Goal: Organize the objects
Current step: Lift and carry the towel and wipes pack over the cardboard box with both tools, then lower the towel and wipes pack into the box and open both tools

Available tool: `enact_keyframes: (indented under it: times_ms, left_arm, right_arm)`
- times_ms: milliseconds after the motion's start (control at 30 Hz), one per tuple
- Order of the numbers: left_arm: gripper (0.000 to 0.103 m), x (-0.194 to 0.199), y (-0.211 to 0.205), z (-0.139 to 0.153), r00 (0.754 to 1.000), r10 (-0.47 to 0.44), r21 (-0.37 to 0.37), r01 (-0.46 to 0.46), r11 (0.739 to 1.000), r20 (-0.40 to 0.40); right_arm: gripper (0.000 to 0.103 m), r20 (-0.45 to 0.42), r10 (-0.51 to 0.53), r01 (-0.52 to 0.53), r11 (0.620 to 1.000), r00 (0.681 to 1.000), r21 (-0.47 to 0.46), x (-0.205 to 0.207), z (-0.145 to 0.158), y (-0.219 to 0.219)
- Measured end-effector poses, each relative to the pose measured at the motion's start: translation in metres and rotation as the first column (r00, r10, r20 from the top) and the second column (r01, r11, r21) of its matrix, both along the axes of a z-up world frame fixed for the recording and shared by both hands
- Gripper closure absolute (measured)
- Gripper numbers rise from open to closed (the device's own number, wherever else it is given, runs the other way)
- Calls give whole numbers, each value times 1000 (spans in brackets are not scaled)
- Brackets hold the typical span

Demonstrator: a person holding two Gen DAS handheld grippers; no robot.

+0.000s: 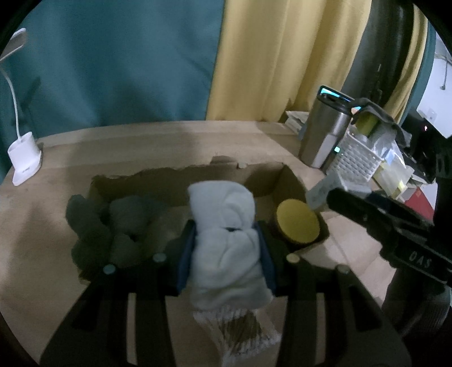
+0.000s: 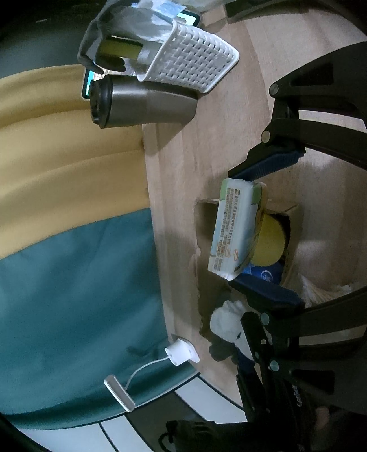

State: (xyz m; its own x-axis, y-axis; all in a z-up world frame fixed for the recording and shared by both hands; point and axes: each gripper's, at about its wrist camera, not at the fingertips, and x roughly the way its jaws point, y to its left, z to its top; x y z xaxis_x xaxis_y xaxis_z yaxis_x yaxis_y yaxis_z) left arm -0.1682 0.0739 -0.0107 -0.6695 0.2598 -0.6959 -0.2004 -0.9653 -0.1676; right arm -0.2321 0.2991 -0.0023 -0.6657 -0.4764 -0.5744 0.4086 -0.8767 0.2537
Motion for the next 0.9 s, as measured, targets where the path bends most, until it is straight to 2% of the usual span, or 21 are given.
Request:
enact_keyframes:
  times_ms: [367, 667, 900]
  left_arm:
    - [60, -18, 12, -10, 999, 7, 11, -8, 1000, 35]
    - [59, -26, 17, -13, 998, 5, 57, -9, 998, 56]
    - [58, -37, 17, -31, 990, 20, 105, -35, 994, 138]
  right_arm:
    - [33, 2, -3, 3, 1000, 1000, -9, -10, -2, 5]
    - [33, -10, 1, -2, 1000, 1000, -7, -18, 1, 6]
    - [33, -10, -2, 2, 1000, 1000, 0, -20, 2, 6]
